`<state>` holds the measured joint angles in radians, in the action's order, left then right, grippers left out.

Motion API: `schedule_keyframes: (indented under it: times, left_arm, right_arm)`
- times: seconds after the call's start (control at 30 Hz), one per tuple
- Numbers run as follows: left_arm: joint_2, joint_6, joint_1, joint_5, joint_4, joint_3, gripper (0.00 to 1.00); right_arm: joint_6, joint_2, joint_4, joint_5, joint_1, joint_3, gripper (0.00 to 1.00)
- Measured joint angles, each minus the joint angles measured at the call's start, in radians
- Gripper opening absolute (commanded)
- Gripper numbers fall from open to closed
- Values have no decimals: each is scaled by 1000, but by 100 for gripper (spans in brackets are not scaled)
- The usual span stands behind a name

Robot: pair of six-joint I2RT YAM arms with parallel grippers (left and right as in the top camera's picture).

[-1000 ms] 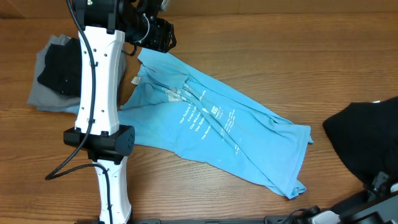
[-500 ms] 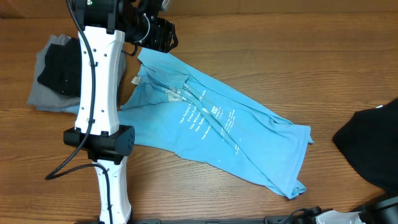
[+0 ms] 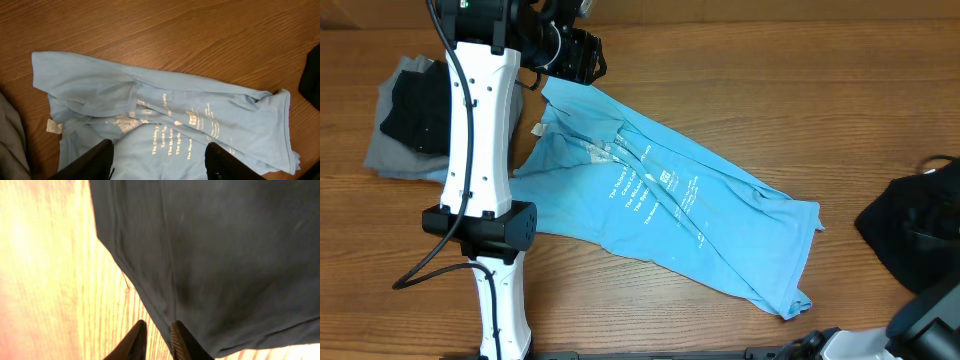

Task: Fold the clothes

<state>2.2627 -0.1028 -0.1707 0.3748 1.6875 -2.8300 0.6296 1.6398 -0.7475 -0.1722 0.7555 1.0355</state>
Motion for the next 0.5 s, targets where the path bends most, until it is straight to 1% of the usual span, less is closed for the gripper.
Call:
schedule_keyframes:
  times: [0.07,0.17,0.33,0.5]
  left_arm:
    - [0,0,0,0,0,0,63]
    - [0,0,0,0,0,0,63]
    - [0,0,0,0,0,0,63]
    - [0,0,0,0,0,0,63]
  right_arm:
    - [34,8,66,66,-40,-30,17]
    - [83,56,193,121,-58,-52,16]
    - [114,176,338,144,-58,-51,11]
    - [158,251,539,162,-54,-38,8]
